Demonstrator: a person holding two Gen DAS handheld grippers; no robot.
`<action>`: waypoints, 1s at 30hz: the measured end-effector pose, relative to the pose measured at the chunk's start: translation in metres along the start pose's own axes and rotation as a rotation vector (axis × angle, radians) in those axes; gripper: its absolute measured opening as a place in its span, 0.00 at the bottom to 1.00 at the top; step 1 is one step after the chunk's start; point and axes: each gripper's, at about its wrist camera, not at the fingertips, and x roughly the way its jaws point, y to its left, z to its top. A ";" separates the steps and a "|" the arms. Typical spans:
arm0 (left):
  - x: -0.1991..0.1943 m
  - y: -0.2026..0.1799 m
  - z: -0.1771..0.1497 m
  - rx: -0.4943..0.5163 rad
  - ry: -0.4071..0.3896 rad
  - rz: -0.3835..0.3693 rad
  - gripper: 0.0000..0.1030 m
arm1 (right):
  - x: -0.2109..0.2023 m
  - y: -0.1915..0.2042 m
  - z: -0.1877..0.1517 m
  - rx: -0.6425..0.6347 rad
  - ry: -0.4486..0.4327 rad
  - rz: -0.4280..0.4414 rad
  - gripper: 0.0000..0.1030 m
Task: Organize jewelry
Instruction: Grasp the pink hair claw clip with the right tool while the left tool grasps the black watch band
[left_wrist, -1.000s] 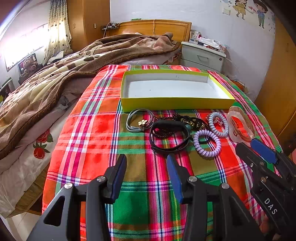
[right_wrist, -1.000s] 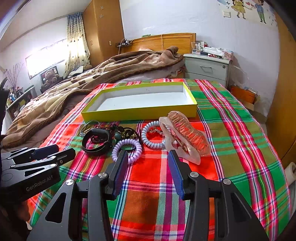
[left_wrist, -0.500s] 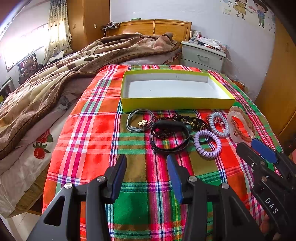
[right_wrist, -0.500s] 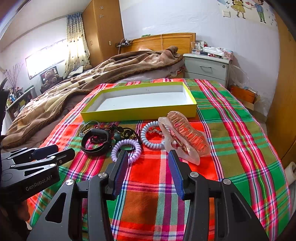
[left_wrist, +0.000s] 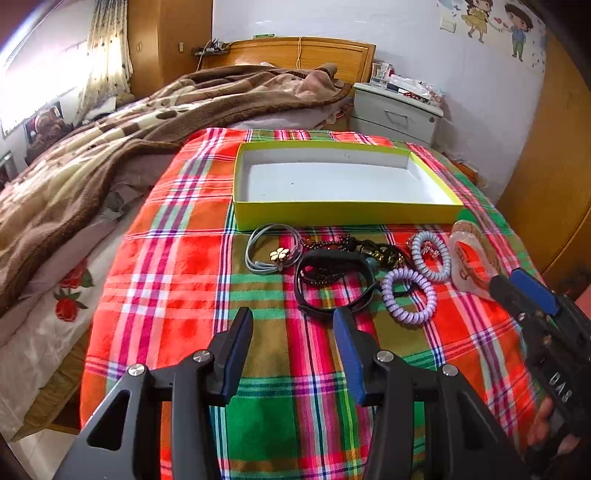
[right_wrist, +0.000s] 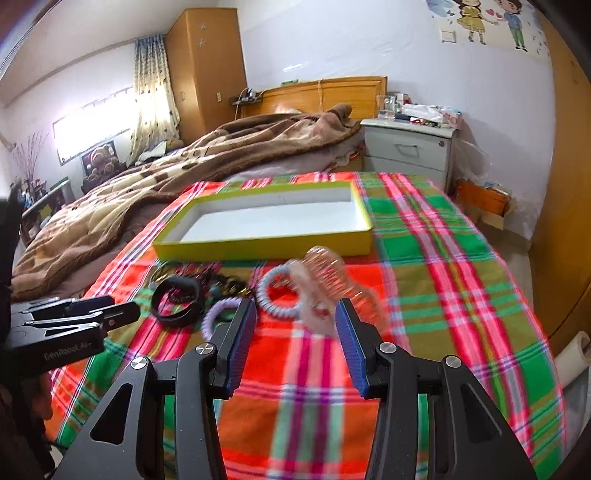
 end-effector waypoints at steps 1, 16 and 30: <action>0.002 0.003 0.002 -0.015 0.005 -0.023 0.46 | 0.000 -0.005 0.002 0.002 -0.003 0.000 0.45; 0.031 0.001 0.015 -0.041 0.111 -0.138 0.47 | 0.042 -0.044 0.019 -0.096 0.124 0.184 0.56; 0.045 0.004 0.021 -0.093 0.137 -0.122 0.47 | 0.070 -0.042 0.021 -0.173 0.203 0.167 0.48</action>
